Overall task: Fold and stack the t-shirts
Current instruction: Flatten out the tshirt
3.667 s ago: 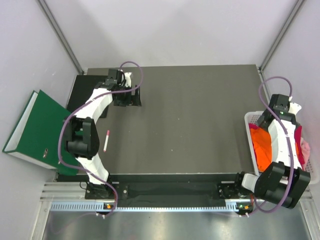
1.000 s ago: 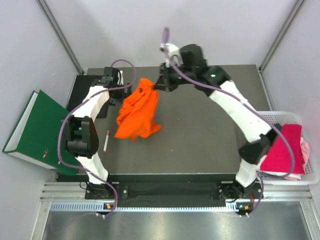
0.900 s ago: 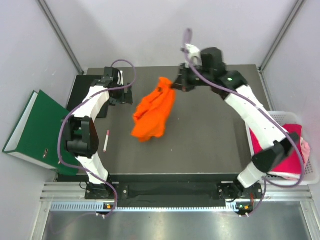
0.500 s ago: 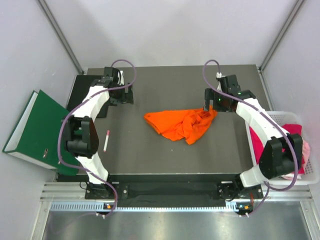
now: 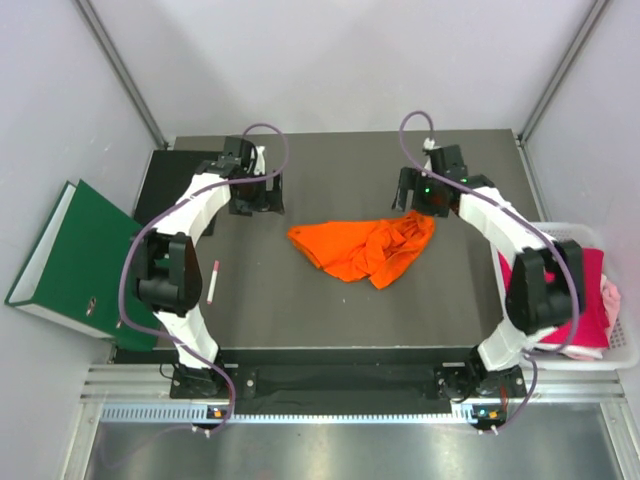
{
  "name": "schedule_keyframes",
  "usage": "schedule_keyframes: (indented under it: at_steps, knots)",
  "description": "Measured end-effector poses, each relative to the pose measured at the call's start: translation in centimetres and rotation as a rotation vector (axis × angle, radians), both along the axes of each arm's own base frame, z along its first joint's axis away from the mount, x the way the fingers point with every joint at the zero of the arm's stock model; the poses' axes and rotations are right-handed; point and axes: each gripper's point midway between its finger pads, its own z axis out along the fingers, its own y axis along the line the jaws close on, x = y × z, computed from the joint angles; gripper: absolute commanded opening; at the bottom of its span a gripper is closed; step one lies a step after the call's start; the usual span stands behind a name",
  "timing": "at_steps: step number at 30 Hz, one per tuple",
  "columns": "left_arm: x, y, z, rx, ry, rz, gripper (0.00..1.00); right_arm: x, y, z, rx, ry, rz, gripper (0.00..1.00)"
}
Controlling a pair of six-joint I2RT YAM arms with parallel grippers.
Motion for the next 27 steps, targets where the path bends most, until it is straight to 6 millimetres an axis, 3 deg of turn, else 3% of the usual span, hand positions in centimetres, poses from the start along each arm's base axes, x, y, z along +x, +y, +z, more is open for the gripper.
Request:
schedule_keyframes:
  at_steps: [3,5,11,15,19,21,22,24,25,26,27]
  knots:
    - [-0.1,-0.2,-0.3,-0.002,0.007,-0.007,0.99,-0.3,1.7,-4.6,0.019,0.134,0.041,0.87]
    - [-0.1,-0.2,-0.4,-0.001,0.012,-0.005,0.99,-0.4,2.8,-6.0,0.026,0.188,0.067,0.87]
    - [-0.1,-0.1,-0.7,0.002,0.021,-0.002,0.99,0.7,6.0,-6.0,0.056,0.204,0.137,0.85]
    - [-0.1,0.0,-1.0,0.004,0.029,-0.002,0.99,0.5,7.2,-6.0,0.065,0.212,0.167,0.83]
    - [-0.1,0.0,-1.1,0.007,0.03,0.0,0.99,0.2,7.6,-7.3,0.056,0.245,0.177,0.63]
    - [-0.1,0.1,-1.1,0.009,0.03,0.0,0.99,0.0,7.6,-8.1,0.049,0.267,0.179,0.4]
    - [-0.1,0.1,-1.2,0.01,0.03,0.001,0.99,-0.2,7.5,-8.6,0.043,0.283,0.179,0.38]
    - [-0.1,0.2,-1.2,0.014,0.03,0.003,0.99,-0.3,7.4,-9.3,0.033,0.309,0.178,0.25]
    - [-0.1,0.2,-1.2,0.017,0.03,0.004,0.99,-0.3,7.4,-9.5,0.029,0.315,0.179,0.18]
    - [-0.1,0.2,-1.3,0.019,0.031,0.003,0.99,-0.4,7.4,-9.7,0.025,0.324,0.179,0.04]
    - [0.0,0.3,-1.3,0.022,0.031,0.004,0.99,-0.4,7.3,-9.8,0.022,0.328,0.18,0.0]
